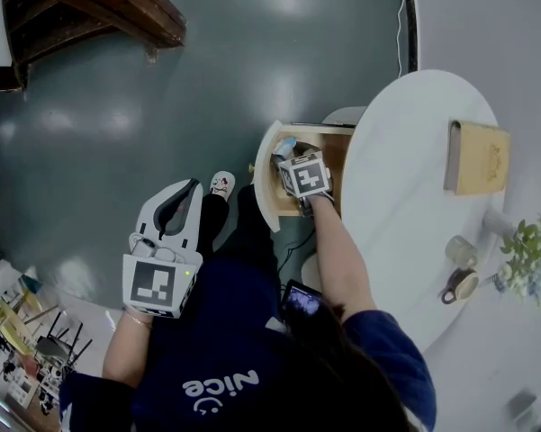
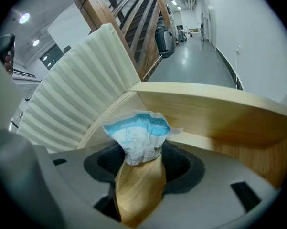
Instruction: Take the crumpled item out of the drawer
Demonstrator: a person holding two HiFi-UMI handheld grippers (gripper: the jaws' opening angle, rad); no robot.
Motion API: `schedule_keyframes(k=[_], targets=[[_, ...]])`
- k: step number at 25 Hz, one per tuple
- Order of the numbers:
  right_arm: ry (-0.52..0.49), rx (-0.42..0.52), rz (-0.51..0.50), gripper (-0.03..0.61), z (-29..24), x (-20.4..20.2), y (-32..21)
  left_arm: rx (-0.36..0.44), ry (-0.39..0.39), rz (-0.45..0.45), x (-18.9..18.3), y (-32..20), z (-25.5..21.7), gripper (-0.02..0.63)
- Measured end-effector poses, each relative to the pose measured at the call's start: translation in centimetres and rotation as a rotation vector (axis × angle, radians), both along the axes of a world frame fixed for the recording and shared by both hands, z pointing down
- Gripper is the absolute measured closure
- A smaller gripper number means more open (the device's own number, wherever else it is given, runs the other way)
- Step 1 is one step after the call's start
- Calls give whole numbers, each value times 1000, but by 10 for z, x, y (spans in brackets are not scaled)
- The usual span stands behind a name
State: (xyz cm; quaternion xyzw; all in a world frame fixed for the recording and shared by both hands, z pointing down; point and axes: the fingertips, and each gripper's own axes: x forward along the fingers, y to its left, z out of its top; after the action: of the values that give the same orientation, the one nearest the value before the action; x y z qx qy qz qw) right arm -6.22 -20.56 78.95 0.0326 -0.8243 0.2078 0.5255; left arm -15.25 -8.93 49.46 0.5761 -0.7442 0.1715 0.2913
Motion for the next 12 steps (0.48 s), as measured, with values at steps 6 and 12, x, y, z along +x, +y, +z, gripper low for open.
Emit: schedule_keyframes(k=[6,12], targets=[[6,10,23,404,0,3,1,2,0,2,2,-1,-1,609],[9,38,61,431,-2,5,-2,8,-3,7,2,-1,-1,609]])
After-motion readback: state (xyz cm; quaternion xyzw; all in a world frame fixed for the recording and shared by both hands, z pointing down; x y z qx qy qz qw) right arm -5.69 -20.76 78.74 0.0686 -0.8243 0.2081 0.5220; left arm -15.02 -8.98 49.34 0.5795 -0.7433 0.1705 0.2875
